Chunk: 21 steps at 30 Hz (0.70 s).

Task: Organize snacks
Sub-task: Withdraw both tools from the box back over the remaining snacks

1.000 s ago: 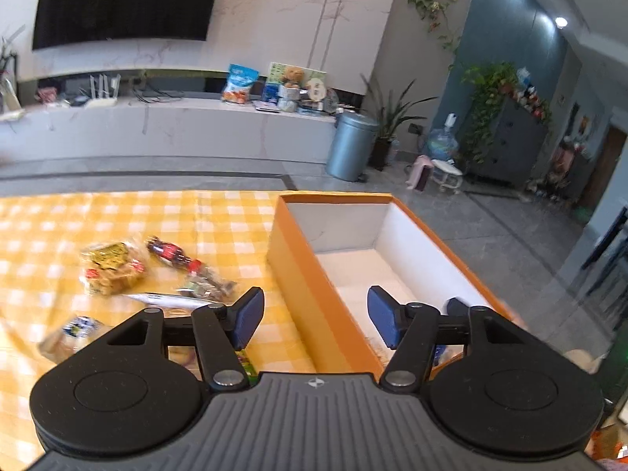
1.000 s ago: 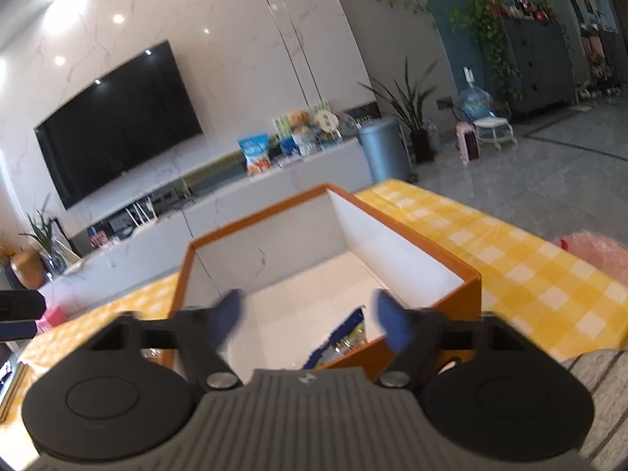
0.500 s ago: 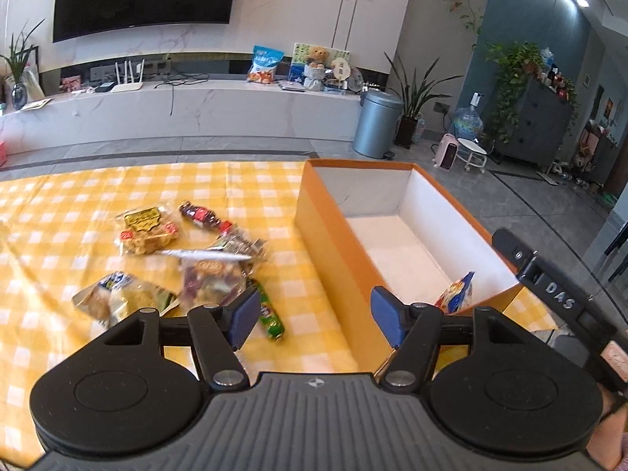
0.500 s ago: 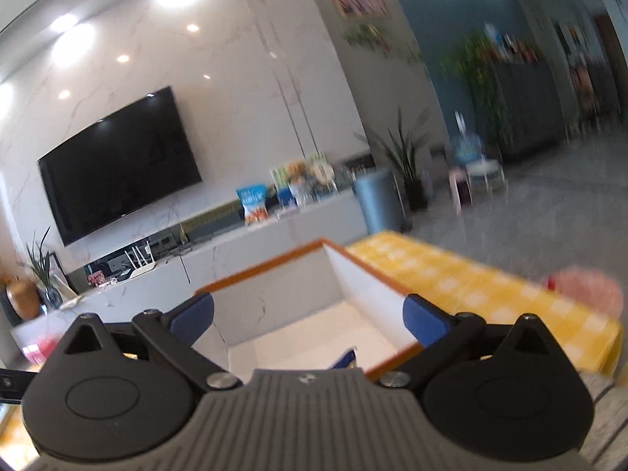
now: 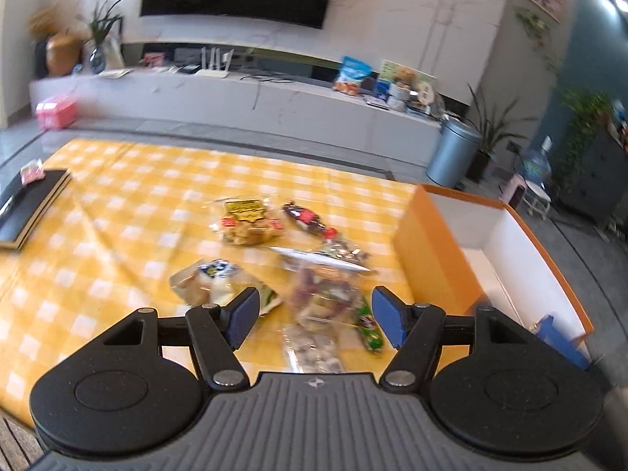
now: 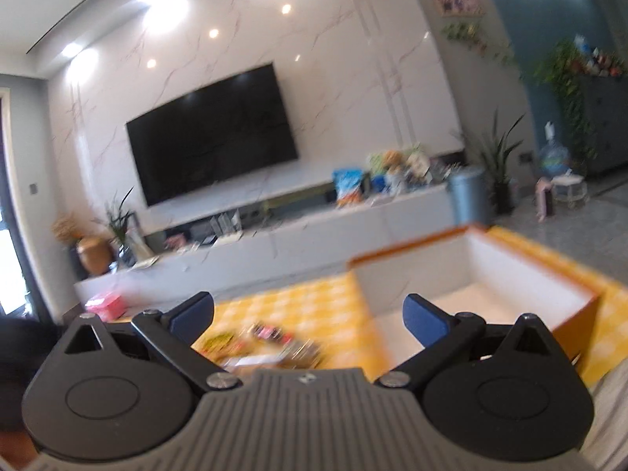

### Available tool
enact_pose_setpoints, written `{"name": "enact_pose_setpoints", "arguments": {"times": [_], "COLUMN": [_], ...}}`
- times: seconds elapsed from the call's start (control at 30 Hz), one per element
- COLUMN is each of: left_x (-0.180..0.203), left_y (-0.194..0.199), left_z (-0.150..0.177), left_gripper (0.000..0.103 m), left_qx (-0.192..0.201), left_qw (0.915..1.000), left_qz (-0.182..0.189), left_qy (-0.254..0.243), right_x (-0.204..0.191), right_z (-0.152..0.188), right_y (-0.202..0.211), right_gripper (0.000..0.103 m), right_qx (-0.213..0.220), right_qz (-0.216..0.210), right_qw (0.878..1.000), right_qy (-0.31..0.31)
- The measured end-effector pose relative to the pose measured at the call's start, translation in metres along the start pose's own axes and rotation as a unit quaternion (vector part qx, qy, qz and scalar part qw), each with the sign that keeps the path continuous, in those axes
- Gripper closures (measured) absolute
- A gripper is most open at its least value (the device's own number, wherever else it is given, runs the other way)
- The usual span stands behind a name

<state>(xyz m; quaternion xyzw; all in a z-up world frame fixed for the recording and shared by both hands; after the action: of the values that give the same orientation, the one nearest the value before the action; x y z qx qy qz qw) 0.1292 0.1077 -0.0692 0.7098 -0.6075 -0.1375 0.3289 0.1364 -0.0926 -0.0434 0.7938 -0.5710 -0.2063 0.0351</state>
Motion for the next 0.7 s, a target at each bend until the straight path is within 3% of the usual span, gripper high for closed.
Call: {"name": "enact_pose_setpoints", "arguments": {"times": [0.13,0.3,0.47,0.7], "left_x": [-0.024,-0.044,-0.054,-0.049], "left_y": [-0.013,-0.033,-0.046,-0.06], "left_z": [0.002,0.016,0.025,0.041], "left_gripper": [0.026,0.026,0.026,0.026], "left_qx": [-0.012,-0.045,-0.068,-0.097], "left_qw": [0.9996,0.9977,0.9955,0.9937], "left_qz": [-0.01,-0.028,-0.042,-0.027], "left_qy": [0.024,0.041,0.051,0.05], "right_x": [-0.019,-0.019,0.004,0.025], "right_z": [0.049,0.086,0.115,0.13], "right_y": [-0.028,-0.052,-0.066,-0.079], "right_gripper": [0.003,0.003,0.003,0.003], "right_qx": [-0.064,-0.128,-0.193,-0.25], "right_qz": [0.007,0.015,0.053,0.064], "right_qw": [0.997,0.99,0.979,0.966], "right_qy": [0.052,0.061,0.038,-0.022]}}
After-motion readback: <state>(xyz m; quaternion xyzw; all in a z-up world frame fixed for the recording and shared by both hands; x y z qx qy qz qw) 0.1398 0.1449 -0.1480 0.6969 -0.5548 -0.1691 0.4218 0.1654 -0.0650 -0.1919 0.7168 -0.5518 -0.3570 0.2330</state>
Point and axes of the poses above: each gripper's, at about its wrist camera, not at the fingertips, and y roughly against the way its jaws point, x to its right, z to its underside, the point moved 10 cm from there along -y, roughly the way its jaws point, and after that the axes turned 1 degree about -z, right-handed, at the moved point
